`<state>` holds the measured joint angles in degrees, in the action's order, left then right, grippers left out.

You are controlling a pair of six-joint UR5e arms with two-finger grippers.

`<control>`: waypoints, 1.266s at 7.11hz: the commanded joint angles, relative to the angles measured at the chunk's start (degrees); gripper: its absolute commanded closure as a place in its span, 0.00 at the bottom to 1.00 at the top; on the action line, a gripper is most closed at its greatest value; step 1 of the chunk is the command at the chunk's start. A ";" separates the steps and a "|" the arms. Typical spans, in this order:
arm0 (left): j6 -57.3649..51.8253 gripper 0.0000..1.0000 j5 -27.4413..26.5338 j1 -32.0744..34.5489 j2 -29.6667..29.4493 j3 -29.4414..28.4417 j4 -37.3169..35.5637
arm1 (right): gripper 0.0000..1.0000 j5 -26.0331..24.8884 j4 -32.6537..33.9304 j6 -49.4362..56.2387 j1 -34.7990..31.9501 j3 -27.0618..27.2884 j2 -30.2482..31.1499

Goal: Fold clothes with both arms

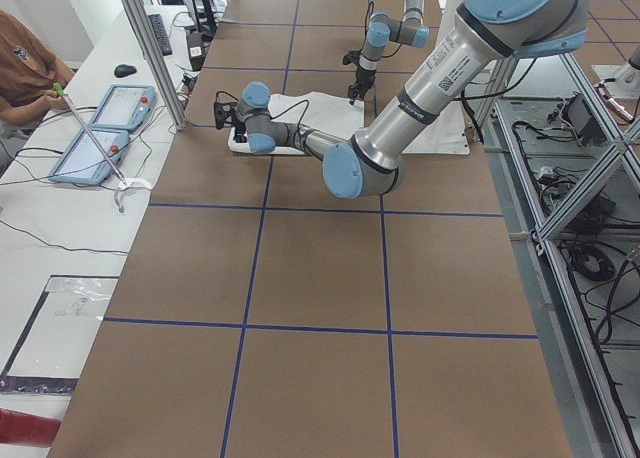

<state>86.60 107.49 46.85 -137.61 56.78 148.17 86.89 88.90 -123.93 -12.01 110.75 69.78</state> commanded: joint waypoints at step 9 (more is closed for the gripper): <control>1.29 0.46 0.09 0.00 0.33 1.93 -0.34 | 1.00 0.83 -1.61 0.00 -0.12 0.08 0.19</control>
<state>87.76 107.57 46.85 -137.29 58.60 147.84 87.58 88.24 -123.93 -12.05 110.56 69.94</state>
